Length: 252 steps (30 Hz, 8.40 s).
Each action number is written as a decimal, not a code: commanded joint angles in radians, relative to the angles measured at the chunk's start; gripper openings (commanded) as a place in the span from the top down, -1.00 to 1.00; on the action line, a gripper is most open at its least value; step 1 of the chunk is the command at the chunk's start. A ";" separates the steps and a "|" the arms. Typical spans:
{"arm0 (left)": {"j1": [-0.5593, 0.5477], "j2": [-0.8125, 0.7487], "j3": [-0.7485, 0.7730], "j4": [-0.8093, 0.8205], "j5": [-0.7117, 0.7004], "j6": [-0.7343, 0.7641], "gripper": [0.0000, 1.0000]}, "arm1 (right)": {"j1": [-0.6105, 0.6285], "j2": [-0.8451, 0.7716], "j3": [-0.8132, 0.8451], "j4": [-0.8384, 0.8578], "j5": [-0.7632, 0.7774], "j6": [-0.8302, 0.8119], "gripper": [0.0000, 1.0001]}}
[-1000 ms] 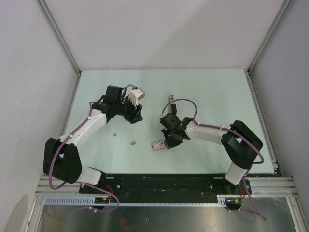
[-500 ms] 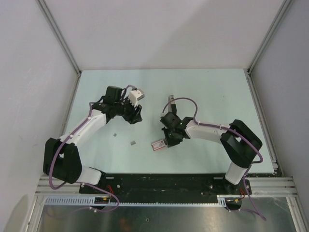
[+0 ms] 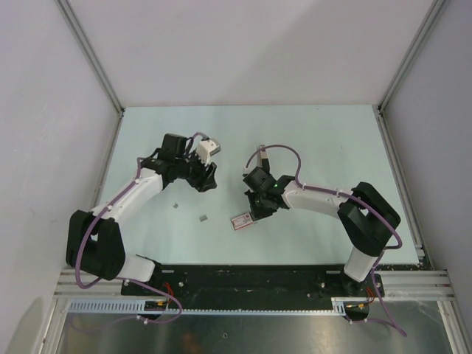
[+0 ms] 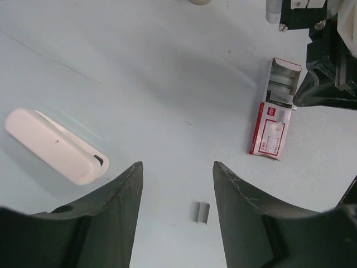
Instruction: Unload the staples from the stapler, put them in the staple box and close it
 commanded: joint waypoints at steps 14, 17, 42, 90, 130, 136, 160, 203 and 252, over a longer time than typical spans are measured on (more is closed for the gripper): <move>-0.057 -0.019 -0.099 -0.134 -0.192 0.189 -0.25 | -0.009 -0.308 0.038 -0.058 0.100 0.018 0.28; -0.094 -0.010 -0.133 -0.142 -0.264 0.178 -0.32 | -0.027 -0.337 0.034 -0.058 0.101 0.019 0.19; -0.219 0.101 -0.181 -0.127 -0.406 0.155 -0.63 | -0.091 -0.434 -0.100 -0.001 0.069 0.044 0.22; -0.248 0.110 -0.050 -0.175 -0.319 0.143 0.91 | -0.103 -0.478 -0.113 0.044 0.033 0.062 0.67; -0.058 0.111 0.180 1.092 0.744 -1.577 1.00 | -0.202 -0.638 -0.212 0.929 -0.328 0.353 -0.11; -0.057 0.104 0.175 1.103 0.748 -1.583 1.00 | -0.212 -0.612 -0.213 0.964 -0.340 0.383 -0.08; -0.058 0.085 0.147 1.115 0.740 -1.573 1.00 | -0.213 -0.559 -0.213 1.026 -0.336 0.427 0.51; 0.024 -0.067 0.048 0.006 0.029 -0.199 -0.61 | 0.059 -0.240 -0.155 0.132 0.215 0.030 0.93; -0.010 -0.119 0.003 -0.002 -0.028 -0.181 -0.63 | 0.082 -0.030 -0.049 0.114 0.265 -0.053 0.70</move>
